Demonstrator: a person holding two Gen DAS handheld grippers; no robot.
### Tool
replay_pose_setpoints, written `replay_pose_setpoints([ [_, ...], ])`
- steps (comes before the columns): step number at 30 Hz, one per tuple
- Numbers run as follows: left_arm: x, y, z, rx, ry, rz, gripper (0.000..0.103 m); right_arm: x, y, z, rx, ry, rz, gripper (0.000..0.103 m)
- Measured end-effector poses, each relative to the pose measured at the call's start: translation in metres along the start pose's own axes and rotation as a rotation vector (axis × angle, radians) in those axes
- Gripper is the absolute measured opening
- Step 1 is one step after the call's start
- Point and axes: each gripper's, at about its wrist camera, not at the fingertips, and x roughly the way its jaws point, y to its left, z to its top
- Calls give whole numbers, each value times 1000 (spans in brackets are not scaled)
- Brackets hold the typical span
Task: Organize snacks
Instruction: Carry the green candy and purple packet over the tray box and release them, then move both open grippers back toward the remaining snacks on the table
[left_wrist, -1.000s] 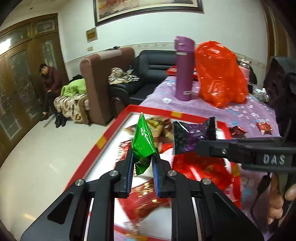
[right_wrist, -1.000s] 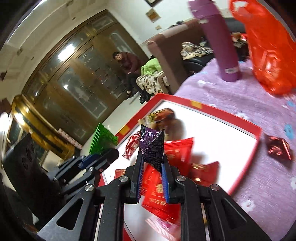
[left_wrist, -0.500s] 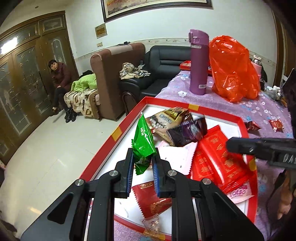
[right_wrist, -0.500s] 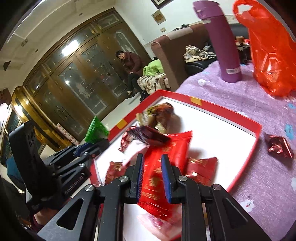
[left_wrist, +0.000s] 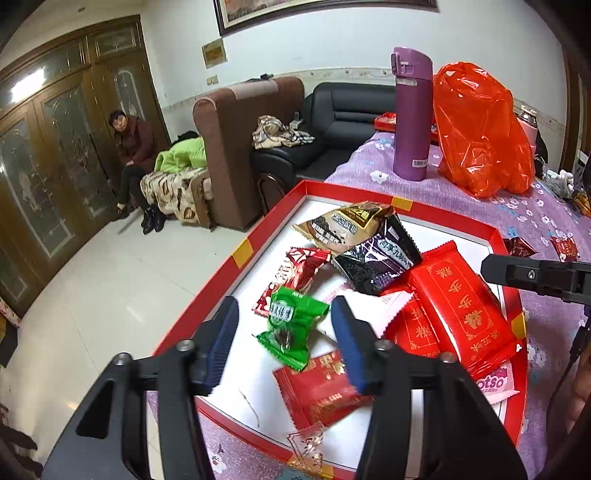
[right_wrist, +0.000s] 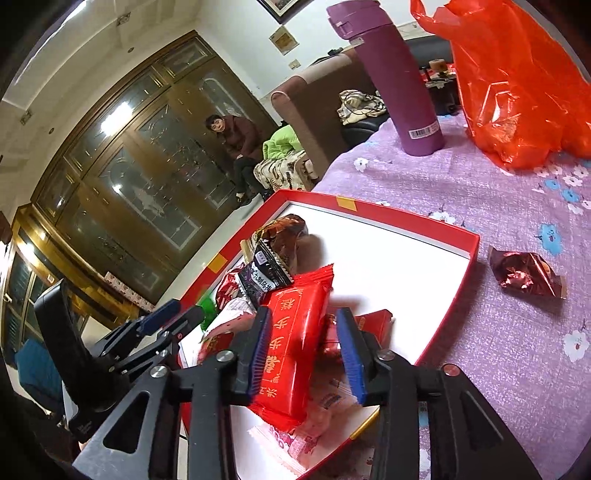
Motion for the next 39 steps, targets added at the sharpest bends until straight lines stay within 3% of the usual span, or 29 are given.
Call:
replay_pose_setpoints([
  [5,-3,14,-3,-32,-14,10,65,-4,0,-1,9,-7,-6,51],
  [13,-7,16,-7,-36,-6,24,67,-8,0,-1,15,-27,-50,58],
  [17,-22,17,-6,-41,-37,15,78,-12,-5,0,32,-55,-76,60],
  [23,-44,21,-10,-6,-74,35,83,-23,-18,2,86,-114,-83,64],
  [39,-63,10,-13,78,-85,54,84,-34,-51,2,189,-140,-117,64],
])
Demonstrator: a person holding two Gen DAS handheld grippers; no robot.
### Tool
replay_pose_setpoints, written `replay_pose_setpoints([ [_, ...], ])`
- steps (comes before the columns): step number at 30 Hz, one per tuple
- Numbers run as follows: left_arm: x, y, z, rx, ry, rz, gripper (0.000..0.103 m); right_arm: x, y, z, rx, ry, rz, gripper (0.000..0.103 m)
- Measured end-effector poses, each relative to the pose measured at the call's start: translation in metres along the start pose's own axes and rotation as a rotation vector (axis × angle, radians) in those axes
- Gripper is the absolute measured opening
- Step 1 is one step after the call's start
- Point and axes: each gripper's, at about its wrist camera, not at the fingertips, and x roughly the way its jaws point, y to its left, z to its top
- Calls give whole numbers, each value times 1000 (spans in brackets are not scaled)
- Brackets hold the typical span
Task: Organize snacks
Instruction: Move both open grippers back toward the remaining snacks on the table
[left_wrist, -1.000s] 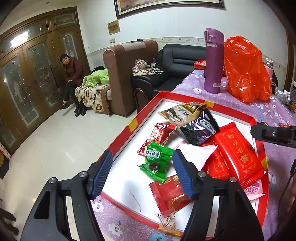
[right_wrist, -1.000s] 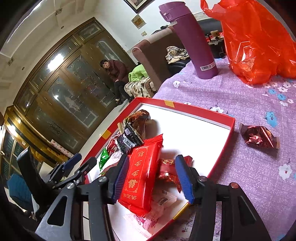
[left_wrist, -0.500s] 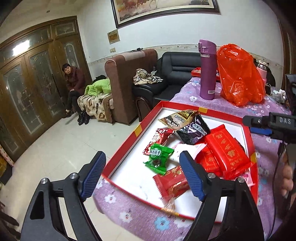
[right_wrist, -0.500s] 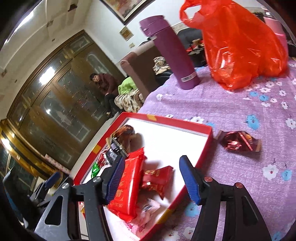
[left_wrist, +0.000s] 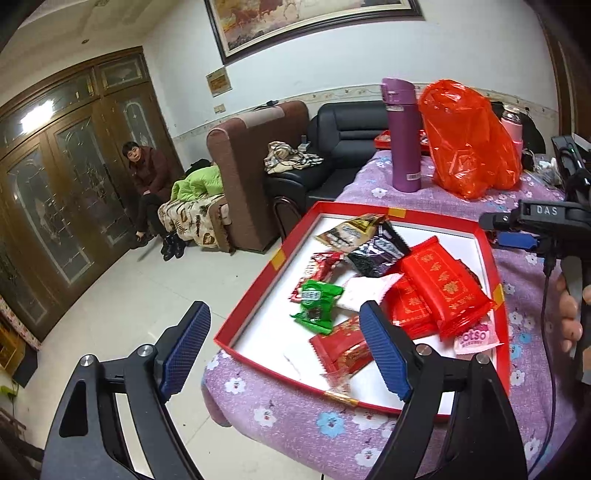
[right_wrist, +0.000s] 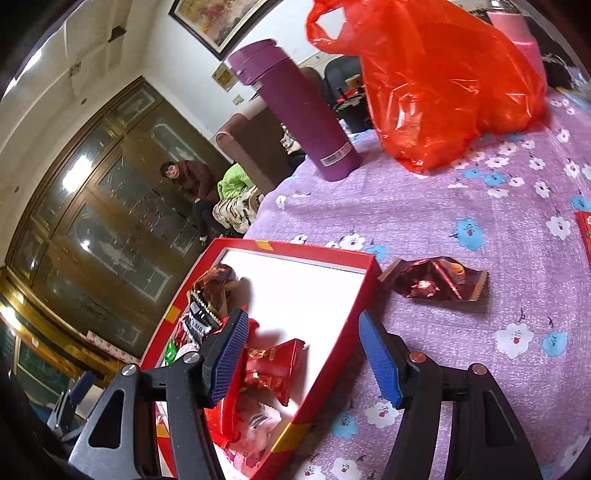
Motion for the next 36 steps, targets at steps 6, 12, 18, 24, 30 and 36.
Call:
replay_pose_setpoints([
  [6,-2,-22,-1,64,-7,-20,84,-1,-2,2,0,0,-5,65],
  [12,-3,-33,-1,95,-12,-31,84,-2,-1,2,-4,-2,-6,65],
  [18,-7,-45,7,94,-24,-94,84,-18,0,9,-9,-54,11,65],
  [24,-14,-71,16,150,-45,-154,84,-73,-24,34,9,-183,20,68],
  [30,-16,-107,41,236,-68,-210,84,-141,-76,52,30,-309,-80,76],
  [36,2,-156,74,330,-94,-262,84,-159,-154,59,265,-352,-59,76],
])
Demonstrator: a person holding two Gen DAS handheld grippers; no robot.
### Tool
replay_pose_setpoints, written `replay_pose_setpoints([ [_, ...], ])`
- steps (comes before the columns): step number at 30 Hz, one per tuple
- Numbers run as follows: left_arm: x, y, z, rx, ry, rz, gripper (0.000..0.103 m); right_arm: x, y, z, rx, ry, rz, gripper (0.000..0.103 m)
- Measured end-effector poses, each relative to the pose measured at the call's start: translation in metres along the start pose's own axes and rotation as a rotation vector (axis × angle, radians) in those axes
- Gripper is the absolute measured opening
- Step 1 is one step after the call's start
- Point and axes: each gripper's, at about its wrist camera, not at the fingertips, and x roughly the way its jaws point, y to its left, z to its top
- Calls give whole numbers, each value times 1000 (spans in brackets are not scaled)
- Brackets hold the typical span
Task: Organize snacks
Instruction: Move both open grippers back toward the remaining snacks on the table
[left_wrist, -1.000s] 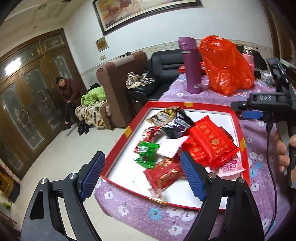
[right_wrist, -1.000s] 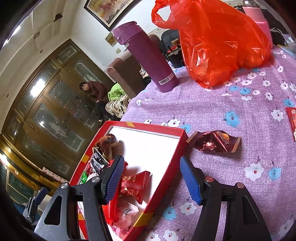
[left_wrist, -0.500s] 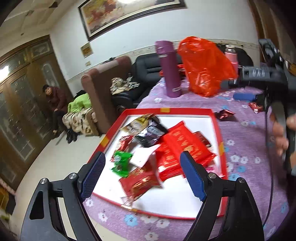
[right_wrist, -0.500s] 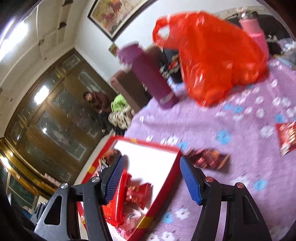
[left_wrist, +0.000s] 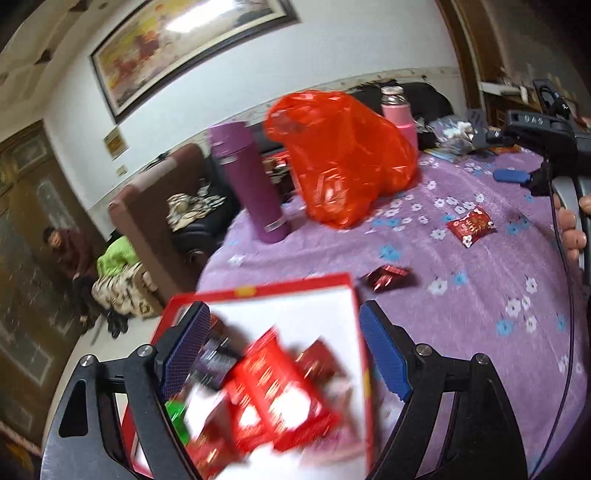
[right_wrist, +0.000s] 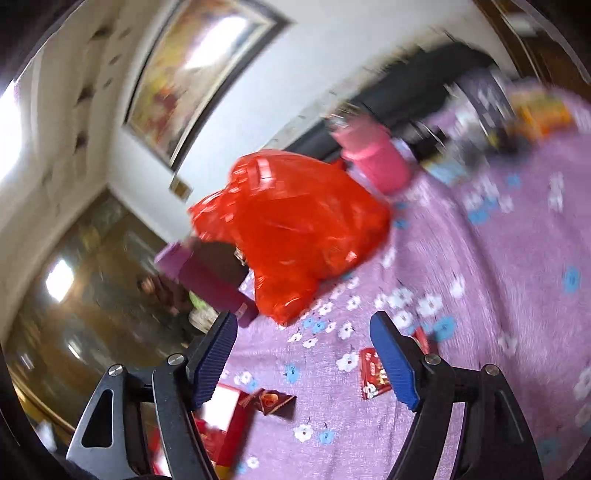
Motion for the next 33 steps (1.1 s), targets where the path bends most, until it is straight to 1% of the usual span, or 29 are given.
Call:
replay_pose_setpoints([
  [1,9,-6,5,19,8,-12,84,4,-8,2,20,9,-12,76],
  [2,20,-12,9,40,27,-20,84,10,-16,3,35,24,-60,76],
  [3,29,-17,11,52,47,-29,84,14,-22,4,53,35,-81,76],
  [4,37,-20,13,57,62,-42,84,16,-29,3,78,51,-81,76],
  [6,56,-25,19,48,98,-69,84,26,-45,5,152,78,-48,76],
  [7,66,-26,22,39,116,-78,84,27,-48,6,157,73,-58,76],
  [8,74,-26,26,32,130,-83,84,28,-51,7,145,56,-101,76],
  [9,83,-27,30,24,141,-81,84,29,-53,8,130,46,-125,76],
  [10,92,-28,36,14,149,-80,84,31,-55,9,122,39,-131,76],
  [11,98,-29,39,5,157,-87,84,31,-57,8,125,38,-120,76],
  [12,107,-31,45,-6,174,-111,84,36,-61,8,137,48,-91,76],
  [14,120,-38,50,-8,202,-137,84,46,-67,8,156,79,-60,76],
  [18,143,-60,53,19,244,-158,84,56,-79,7,200,119,-59,76],
  [20,148,-67,53,20,257,-170,83,55,-84,6,239,141,-49,76],
  [22,152,-75,51,27,279,-203,83,56,-87,6,270,158,-39,76],
  [23,155,-80,48,44,303,-206,83,58,-88,5,281,165,-34,76],
  [25,159,-82,44,54,323,-192,83,59,-88,4,291,187,-34,76],
  [27,161,-80,38,25,345,-216,83,58,-86,3,291,187,-38,76],
  [30,147,-83,37,23,317,-211,84,60,-85,2,289,186,-36,76],
  [32,138,-89,37,44,305,-240,84,63,-84,0,286,193,-20,76],
  [33,135,-94,36,51,314,-278,84,66,-84,2,289,203,-9,76],
])
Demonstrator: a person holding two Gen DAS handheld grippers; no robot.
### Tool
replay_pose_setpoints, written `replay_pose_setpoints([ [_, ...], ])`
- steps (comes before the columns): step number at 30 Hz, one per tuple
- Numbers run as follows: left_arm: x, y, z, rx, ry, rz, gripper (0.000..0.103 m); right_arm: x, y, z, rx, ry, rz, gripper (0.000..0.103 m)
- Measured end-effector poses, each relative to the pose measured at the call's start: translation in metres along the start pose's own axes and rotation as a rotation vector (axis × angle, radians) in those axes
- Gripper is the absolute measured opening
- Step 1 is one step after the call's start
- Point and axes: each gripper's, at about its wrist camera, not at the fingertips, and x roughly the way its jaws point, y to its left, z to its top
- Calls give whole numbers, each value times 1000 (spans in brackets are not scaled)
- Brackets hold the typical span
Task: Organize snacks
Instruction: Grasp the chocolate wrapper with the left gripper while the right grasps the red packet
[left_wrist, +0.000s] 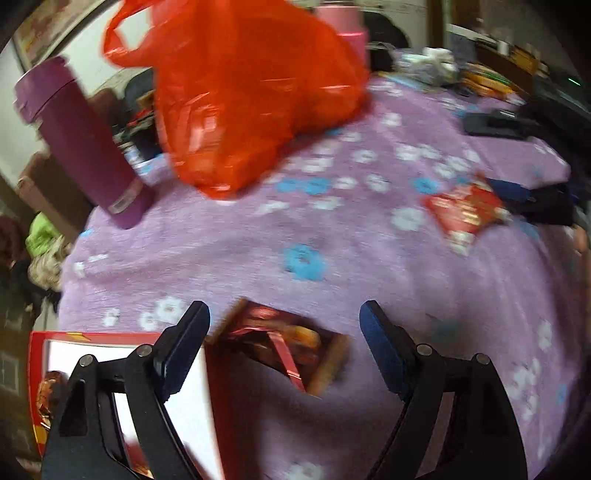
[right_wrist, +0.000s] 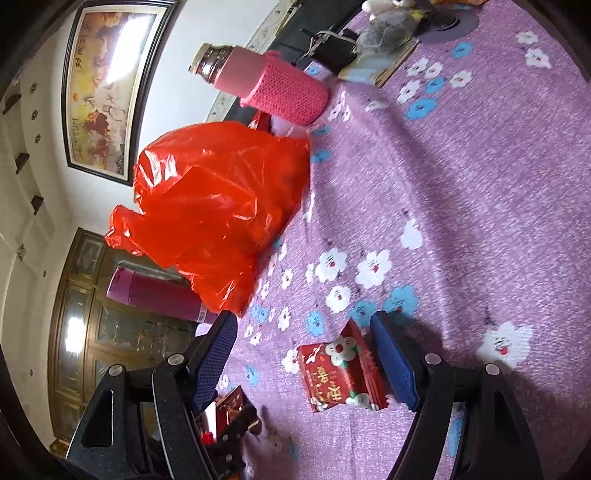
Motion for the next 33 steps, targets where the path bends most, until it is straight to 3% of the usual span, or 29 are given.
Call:
replay_pose_setpoints([
  [2,-3,-11,-5,-3,30,-95,84,4,-1,-1,13,37,33,75],
  [4,-12,-27,-14,40,14,-118,84,7,-2,-1,43,81,91,75],
  [7,-28,-47,-31,93,12,-226,83,13,0,-5,101,255,276,75],
  [9,-47,-58,-44,145,-7,-317,83,12,13,-9,46,326,312,75],
  [11,-59,-56,-47,178,-50,-258,83,5,28,-13,-43,312,215,75],
  [13,-68,-47,-46,175,-81,-179,84,-3,39,-15,-132,227,54,75],
  [17,-68,-18,-35,113,-70,-87,84,4,43,-22,-199,215,-74,76],
  [20,-63,-4,-32,81,-44,-16,84,14,62,-36,-375,189,-224,76],
  [27,-43,2,-36,-3,37,-28,84,32,88,-70,-686,172,-328,73],
  [33,-35,0,-37,-56,63,-10,84,56,82,-83,-721,233,-412,68],
])
